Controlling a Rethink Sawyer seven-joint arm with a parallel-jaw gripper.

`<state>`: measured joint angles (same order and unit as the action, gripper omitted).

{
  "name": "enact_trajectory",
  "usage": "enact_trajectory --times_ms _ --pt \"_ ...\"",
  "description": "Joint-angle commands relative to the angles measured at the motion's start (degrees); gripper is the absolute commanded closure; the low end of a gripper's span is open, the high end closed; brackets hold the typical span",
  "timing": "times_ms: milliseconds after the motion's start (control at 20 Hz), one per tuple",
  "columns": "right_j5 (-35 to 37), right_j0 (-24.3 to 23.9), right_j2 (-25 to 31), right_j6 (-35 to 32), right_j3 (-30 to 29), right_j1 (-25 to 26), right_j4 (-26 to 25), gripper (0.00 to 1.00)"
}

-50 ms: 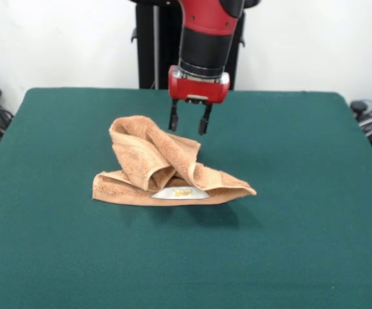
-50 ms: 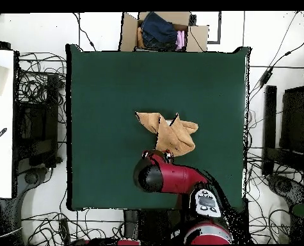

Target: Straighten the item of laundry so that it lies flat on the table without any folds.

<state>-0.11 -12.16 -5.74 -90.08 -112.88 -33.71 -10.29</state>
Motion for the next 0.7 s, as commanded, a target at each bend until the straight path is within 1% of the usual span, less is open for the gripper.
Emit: enact_trajectory --times_ms 50,300,550,700 --pt "-3.42 4.07 -3.68 -9.38 3.01 1.89 0.13 0.00" --pt "-2.08 13.02 -12.03 -11.05 3.56 1.85 3.32 0.00" --pt "5.74 19.86 -18.55 -10.10 6.60 2.01 4.72 0.00" --pt "9.37 22.87 -21.33 -10.59 7.57 2.18 5.97 0.00"
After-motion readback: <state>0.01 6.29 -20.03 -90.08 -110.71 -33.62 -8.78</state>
